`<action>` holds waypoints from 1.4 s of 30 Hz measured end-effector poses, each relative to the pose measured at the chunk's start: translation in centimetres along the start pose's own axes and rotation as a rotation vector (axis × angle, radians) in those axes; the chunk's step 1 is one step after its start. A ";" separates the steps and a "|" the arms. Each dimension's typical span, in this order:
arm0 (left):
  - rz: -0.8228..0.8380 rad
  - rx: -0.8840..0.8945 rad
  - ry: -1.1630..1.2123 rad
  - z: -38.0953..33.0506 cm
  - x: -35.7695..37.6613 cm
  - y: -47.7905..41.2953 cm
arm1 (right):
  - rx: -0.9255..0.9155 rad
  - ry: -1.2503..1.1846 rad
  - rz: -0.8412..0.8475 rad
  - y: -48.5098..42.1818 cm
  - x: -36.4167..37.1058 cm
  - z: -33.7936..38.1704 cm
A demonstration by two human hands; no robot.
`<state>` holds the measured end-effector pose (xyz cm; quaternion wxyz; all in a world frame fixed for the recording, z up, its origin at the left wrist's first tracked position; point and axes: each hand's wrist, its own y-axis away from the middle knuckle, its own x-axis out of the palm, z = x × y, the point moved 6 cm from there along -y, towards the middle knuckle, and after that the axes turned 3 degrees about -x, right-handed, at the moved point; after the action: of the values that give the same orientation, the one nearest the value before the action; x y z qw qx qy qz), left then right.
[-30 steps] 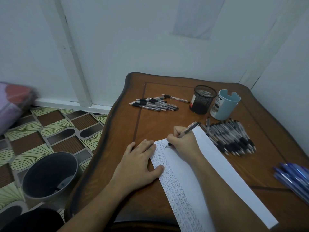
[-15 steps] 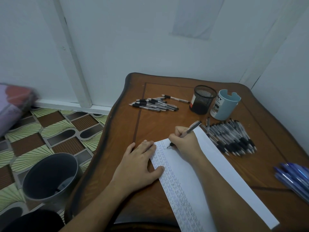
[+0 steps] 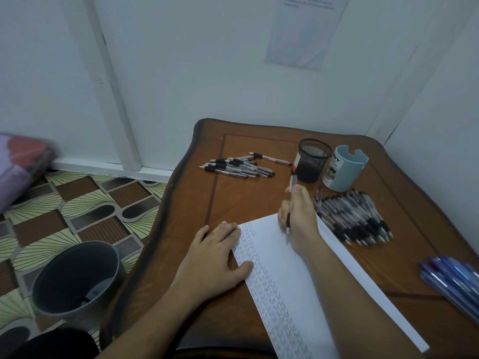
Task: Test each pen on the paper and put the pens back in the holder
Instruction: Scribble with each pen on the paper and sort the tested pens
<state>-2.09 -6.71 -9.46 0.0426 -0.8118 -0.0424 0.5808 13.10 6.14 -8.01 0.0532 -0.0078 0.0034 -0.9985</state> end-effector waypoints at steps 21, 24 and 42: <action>-0.017 -0.006 0.076 -0.3 -0.6 0.1 | -0.044 1.245 -0.006 -2.5 -8.8 4.6; -0.007 -0.025 0.090 -0.1 -0.7 0.0 | -0.026 1.448 -0.012 -2.7 -9.4 4.2; 0.065 -0.084 0.127 1.6 -2.0 -0.7 | -0.172 0.860 0.210 -8.3 5.2 1.9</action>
<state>-4.23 -6.23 -7.98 -0.0080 -0.8490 -0.0376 0.5271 7.04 13.87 -5.91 0.1472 0.4039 0.1088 -0.8963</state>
